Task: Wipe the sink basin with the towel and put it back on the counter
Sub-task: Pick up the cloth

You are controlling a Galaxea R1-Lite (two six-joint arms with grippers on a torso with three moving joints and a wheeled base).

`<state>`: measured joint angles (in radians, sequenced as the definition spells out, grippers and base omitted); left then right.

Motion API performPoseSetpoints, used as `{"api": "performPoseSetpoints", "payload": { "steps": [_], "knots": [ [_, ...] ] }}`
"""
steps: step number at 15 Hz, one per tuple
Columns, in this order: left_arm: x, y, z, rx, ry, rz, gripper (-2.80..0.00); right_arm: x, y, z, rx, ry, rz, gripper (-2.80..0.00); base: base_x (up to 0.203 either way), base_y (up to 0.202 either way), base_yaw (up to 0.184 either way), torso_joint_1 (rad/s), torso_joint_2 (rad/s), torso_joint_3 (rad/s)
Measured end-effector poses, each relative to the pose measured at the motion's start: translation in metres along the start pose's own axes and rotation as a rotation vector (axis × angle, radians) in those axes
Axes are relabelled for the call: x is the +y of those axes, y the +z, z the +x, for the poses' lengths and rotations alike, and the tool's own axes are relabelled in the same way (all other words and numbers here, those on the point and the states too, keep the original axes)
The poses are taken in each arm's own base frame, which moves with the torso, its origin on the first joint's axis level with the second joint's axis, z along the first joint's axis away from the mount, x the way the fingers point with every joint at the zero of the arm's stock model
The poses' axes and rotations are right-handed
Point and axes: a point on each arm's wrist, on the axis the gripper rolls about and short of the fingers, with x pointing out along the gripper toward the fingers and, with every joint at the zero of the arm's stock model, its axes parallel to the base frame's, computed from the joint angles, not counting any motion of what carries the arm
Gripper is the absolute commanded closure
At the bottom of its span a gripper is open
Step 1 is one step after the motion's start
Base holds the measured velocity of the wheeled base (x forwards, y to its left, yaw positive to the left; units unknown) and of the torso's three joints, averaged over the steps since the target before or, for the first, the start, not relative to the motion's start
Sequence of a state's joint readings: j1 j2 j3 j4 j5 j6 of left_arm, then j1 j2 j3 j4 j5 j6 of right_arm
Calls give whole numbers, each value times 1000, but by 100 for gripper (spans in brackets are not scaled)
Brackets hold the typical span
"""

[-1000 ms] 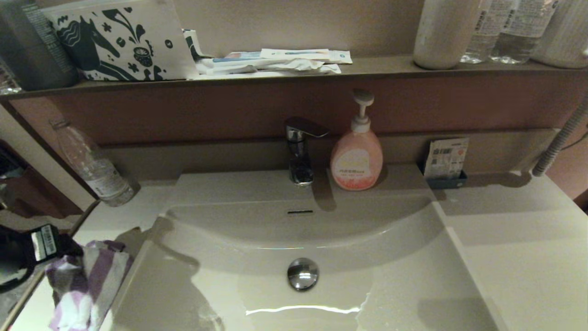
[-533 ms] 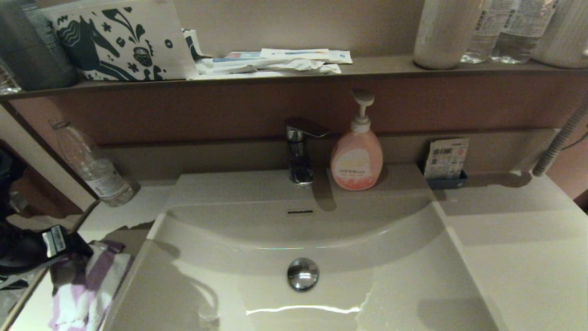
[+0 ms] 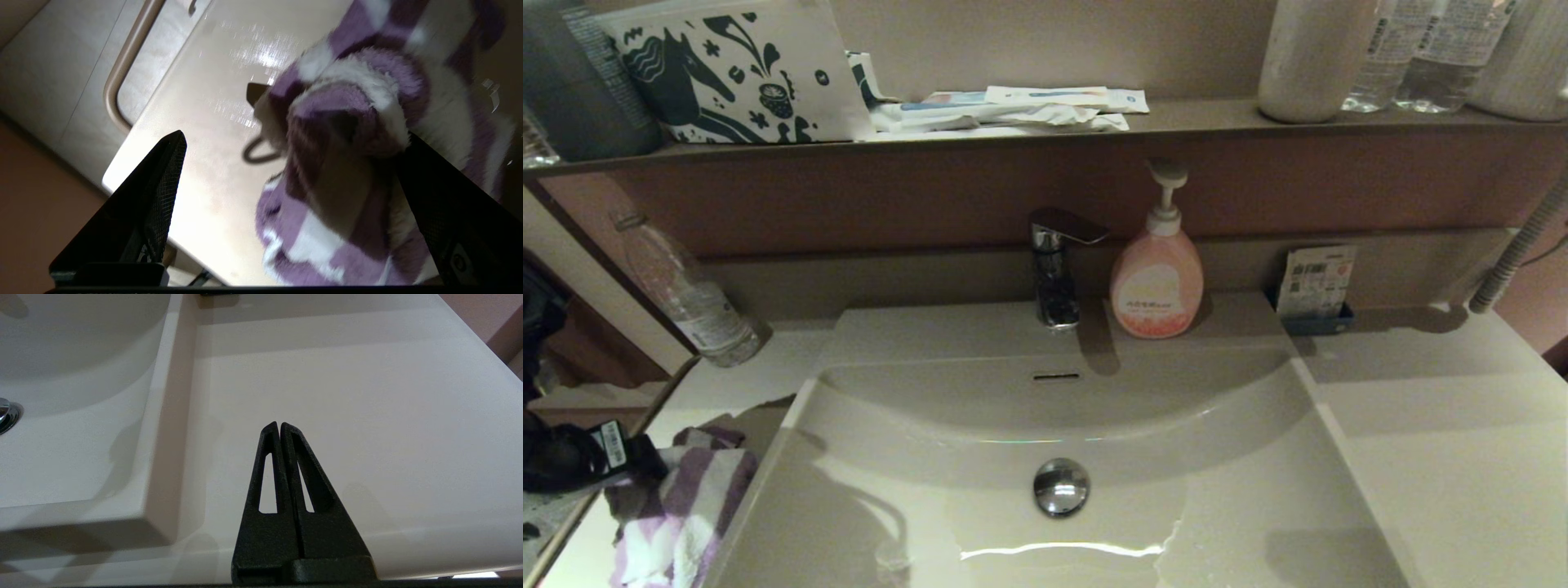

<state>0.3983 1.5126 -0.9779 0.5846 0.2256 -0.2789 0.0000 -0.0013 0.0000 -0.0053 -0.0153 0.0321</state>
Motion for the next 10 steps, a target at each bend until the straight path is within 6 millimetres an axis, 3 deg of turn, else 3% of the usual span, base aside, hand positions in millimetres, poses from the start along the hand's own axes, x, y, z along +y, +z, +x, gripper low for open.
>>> {"api": "performPoseSetpoints", "payload": {
  "steps": [6,10],
  "knots": [
    [0,-13,5,112,-145,-18,-280,0,0,0,0,0,0,0,0,0,0,0,0,0],
    [5,-7,15,150,-251,-69,-280,0,0,0,0,0,0,0,0,0,0,0,0,0]
  ]
}}
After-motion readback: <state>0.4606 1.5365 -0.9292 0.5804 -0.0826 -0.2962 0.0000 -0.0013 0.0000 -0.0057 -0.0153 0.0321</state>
